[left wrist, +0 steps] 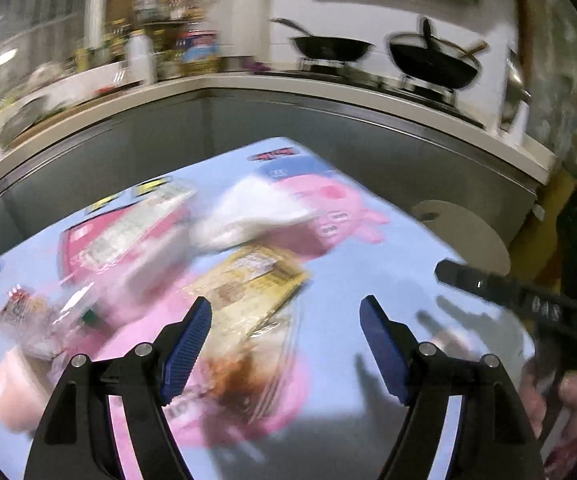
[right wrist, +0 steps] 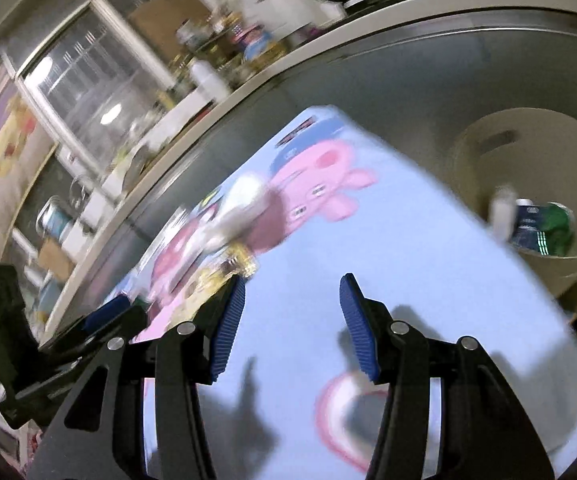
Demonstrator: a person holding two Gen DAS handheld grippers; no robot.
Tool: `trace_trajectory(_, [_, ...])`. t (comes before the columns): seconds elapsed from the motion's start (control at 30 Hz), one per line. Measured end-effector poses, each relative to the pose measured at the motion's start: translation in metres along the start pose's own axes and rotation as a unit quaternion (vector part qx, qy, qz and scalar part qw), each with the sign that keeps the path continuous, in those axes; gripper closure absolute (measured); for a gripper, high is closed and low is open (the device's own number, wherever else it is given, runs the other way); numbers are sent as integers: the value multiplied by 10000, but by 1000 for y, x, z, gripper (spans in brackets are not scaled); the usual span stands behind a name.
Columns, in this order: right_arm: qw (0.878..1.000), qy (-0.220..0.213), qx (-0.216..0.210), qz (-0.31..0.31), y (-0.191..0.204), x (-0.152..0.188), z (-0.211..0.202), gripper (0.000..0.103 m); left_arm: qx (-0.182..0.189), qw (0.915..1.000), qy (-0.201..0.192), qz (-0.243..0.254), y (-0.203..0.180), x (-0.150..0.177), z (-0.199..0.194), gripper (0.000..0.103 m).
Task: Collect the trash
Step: 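Grasp the pink paper cup with the left gripper while the right grasps the red wrapper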
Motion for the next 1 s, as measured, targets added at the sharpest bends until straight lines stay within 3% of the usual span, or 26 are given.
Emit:
trace_trajectory(0.13, [9985, 320, -169, -399, 48, 8, 25, 53, -496, 9958, -169, -746, 86, 22, -44, 26])
trace_trajectory(0.27, [9943, 691, -535, -613, 94, 12, 50, 53, -1339, 9816, -319, -1327, 175, 43, -72, 14])
trace_trajectory(0.33, [9910, 890, -719, -691, 115, 15, 63, 54, -1460, 9770, -221, -1537, 205, 49, -69, 14])
trace_trajectory(0.4, [9871, 1109, -941, -664, 137, 22, 76, 54, -1292, 9743, -84, -1844, 229, 54, -61, 14])
trace_trajectory(0.53, [9810, 1366, -1154, -755, 172, 31, 95, 53, -640, 9661, 93, -2500, 246, 63, -42, 14])
trace_trajectory(0.63, [9781, 1416, -1162, -984, 193, 35, 101, 54, -468, 9659, 56, -2547, 243, 68, -38, 8])
trace_trajectory(0.77, [9769, 1421, -1292, -940, 219, 22, 112, 53, -387, 9675, 195, -2491, 236, 74, -24, 8])
trace_trajectory(1.0, [9420, 2056, -1181, -2376, 320, 45, 180, 47, -480, 9680, 228, -2454, 223, 92, -24, 13])
Point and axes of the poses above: each gripper's, at about its wrist camera, not at the fingertips, and z roughly the way its jaws point, y to its left, x to its underside, the point moved 7 cm from there along z, roughly the way its jaws point, and after that the axes turned 1 degree about -z, right-handed, at the moved point
